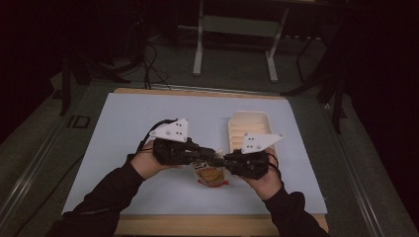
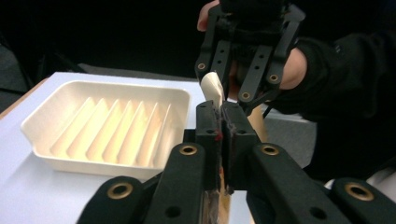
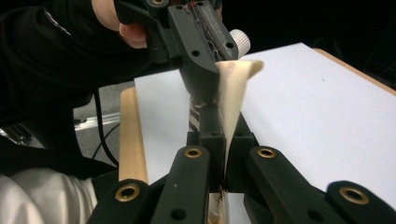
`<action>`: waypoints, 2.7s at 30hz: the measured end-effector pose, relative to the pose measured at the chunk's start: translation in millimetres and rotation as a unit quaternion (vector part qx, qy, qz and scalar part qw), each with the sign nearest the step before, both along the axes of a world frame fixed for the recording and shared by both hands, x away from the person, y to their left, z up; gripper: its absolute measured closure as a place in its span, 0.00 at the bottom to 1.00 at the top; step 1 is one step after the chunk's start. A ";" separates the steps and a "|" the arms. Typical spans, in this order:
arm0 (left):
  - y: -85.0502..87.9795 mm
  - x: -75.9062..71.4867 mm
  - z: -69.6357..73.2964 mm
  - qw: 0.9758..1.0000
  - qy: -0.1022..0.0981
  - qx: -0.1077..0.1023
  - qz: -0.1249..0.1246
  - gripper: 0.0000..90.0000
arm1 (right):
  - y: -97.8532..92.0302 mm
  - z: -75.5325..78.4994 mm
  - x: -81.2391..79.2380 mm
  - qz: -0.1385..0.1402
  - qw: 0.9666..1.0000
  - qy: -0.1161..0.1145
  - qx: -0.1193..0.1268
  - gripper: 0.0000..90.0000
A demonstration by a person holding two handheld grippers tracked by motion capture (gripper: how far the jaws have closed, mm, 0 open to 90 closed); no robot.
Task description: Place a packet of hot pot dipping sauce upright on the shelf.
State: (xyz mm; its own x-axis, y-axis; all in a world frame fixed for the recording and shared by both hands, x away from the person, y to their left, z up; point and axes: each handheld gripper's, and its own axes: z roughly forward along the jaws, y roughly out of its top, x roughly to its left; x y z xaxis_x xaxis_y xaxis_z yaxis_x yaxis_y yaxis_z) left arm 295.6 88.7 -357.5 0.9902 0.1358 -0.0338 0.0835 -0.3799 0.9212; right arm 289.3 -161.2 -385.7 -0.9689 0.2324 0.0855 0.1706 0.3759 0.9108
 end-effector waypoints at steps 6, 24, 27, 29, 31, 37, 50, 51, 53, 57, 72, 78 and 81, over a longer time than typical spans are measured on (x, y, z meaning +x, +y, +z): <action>15.8 -1.4 7.1 0.998 0.009 -0.060 0.017 0.73 | -2.9 3.8 1.8 0.003 1.000 -0.009 -0.003 1.00; 65.9 -4.0 -29.0 0.991 0.033 -0.052 0.117 0.14 | -55.0 31.4 32.2 -0.027 0.998 -0.043 0.032 1.00; 71.5 -3.2 -42.6 0.988 0.058 -0.030 0.137 0.04 | -62.6 32.0 40.3 -0.027 0.998 -0.053 0.031 1.00; 78.1 -2.7 -52.9 0.985 0.080 -0.040 0.145 0.03 | -67.1 30.9 45.9 -0.029 0.998 -0.058 0.027 1.00; 84.5 -3.7 -61.8 0.982 0.084 -0.044 0.163 0.02 | -72.4 28.1 52.9 -0.022 0.998 -0.060 0.028 0.99; 99.9 -7.8 -85.9 0.976 0.090 -0.075 0.184 0.01 | -84.0 14.2 70.5 -0.012 0.996 -0.080 0.032 0.99; 110.7 -10.3 -112.5 0.974 0.092 -0.061 0.200 0.01 | -90.5 -15.7 103.4 -0.031 0.998 -0.061 0.014 0.99; 111.1 -10.3 -112.8 0.974 0.091 -0.059 0.201 0.01 | -90.7 -18.9 105.9 -0.029 0.998 -0.059 0.014 0.99; 112.1 -9.9 -113.9 0.973 0.093 -0.059 0.202 0.01 | -91.1 -23.3 108.9 -0.033 0.998 -0.053 0.013 0.99; 114.5 -9.1 -117.0 0.971 0.097 -0.062 0.208 0.01 | -91.7 -32.1 113.5 -0.032 0.998 -0.047 0.014 0.99; 114.9 -7.6 -125.6 0.970 0.110 -0.061 0.208 0.01 | -93.2 -49.5 114.5 -0.038 0.999 -0.005 0.022 0.81; 113.1 -8.2 -127.5 0.971 0.110 -0.054 0.206 0.01 | -98.9 -29.4 105.7 -0.055 0.997 -0.024 0.056 0.74; 112.1 -8.1 -129.2 0.972 0.111 -0.048 0.204 0.01 | -98.6 -18.8 99.8 -0.051 0.996 -0.035 0.061 0.73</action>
State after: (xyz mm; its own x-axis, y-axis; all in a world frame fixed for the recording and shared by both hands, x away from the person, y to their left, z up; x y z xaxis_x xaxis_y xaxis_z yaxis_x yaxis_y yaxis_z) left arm 287.5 200.8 -486.7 0.8219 0.5004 -0.2722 0.4095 -0.1870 0.8929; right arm 389.1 -259.8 -404.5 -0.9452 0.3224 0.0524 0.1371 0.2459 0.9595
